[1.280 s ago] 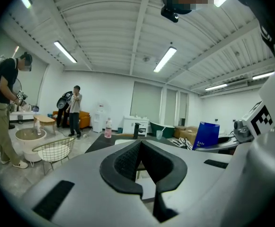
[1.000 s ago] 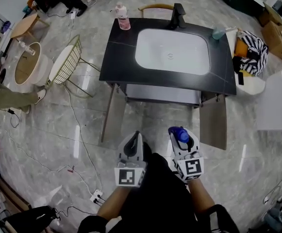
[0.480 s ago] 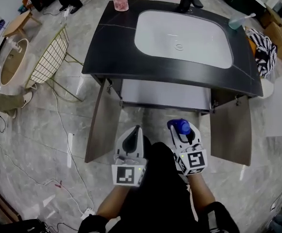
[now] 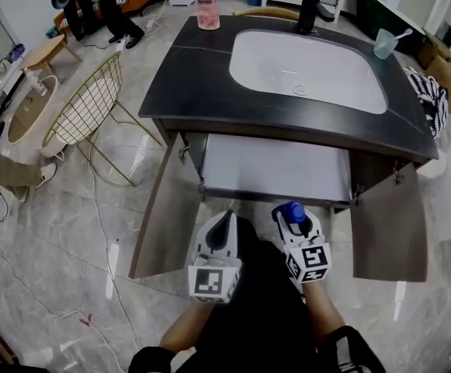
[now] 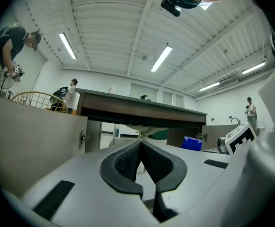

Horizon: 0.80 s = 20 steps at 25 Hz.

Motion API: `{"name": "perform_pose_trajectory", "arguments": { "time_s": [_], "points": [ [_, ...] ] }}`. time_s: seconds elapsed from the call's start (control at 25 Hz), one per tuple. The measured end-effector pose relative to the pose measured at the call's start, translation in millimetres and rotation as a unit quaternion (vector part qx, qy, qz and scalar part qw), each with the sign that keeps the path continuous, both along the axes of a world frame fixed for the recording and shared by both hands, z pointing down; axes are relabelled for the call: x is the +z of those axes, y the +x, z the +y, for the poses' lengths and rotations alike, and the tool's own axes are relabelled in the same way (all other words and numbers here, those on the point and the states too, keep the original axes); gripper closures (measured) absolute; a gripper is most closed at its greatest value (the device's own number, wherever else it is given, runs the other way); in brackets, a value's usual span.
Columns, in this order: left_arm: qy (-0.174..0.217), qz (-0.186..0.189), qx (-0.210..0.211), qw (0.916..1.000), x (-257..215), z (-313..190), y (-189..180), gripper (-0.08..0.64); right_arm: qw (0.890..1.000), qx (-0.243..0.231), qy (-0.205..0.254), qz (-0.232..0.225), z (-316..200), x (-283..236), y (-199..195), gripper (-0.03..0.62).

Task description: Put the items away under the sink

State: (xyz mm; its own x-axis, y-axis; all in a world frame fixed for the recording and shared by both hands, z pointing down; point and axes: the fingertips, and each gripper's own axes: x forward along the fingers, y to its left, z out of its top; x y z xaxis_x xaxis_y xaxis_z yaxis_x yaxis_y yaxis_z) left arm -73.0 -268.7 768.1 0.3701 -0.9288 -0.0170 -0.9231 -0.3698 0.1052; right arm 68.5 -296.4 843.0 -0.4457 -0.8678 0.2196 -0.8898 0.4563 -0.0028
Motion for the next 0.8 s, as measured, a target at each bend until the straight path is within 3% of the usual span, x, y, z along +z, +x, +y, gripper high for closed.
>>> {"name": "perform_pose_trajectory", "arguments": {
  "time_s": [0.24, 0.8],
  "points": [
    [-0.008, 0.003, -0.015, 0.9999, -1, -10, -12, 0.545, 1.000, -0.005, -0.021, 0.011, -14, 27, -5, 0.434],
    [-0.005, 0.027, 0.001, 0.9996, 6, -28, -10, 0.545, 0.999, 0.010, -0.002, 0.030, -84, 72, -5, 0.434]
  ]
}}
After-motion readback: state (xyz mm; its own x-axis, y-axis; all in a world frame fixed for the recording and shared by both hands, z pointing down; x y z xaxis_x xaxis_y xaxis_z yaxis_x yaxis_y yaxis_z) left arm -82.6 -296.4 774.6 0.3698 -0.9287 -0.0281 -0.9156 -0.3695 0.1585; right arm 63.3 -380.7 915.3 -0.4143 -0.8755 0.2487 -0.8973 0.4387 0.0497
